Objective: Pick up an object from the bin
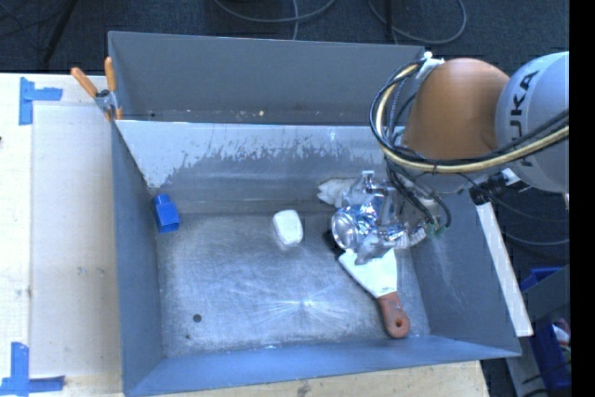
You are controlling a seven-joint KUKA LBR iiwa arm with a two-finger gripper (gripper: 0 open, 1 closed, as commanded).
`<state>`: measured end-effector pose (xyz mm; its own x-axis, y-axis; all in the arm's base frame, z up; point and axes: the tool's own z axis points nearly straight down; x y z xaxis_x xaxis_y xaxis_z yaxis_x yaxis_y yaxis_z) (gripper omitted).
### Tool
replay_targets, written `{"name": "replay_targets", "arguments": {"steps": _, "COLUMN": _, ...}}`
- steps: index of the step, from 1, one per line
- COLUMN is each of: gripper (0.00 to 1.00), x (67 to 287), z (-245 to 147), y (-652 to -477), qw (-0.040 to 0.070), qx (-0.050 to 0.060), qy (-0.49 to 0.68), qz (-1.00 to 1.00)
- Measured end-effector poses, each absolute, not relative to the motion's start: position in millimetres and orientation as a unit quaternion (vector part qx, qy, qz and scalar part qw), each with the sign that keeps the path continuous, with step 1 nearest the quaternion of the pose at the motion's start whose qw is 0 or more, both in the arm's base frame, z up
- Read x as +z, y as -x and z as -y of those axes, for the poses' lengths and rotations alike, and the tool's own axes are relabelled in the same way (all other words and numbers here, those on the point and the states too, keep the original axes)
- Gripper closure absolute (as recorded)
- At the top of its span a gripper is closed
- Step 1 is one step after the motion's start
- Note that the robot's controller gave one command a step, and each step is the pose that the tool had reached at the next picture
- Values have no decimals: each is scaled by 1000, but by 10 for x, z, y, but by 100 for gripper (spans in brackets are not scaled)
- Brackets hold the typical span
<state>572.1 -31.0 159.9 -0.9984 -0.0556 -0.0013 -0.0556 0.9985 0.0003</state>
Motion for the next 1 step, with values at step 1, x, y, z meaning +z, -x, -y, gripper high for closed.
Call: {"name": "replay_targets", "arguments": {"steps": 1, "gripper": 100, "x": 1698, "z": 309, "y": -5710, "qw": -2, "qx": 0, "qy": 28, "qz": -1000}}
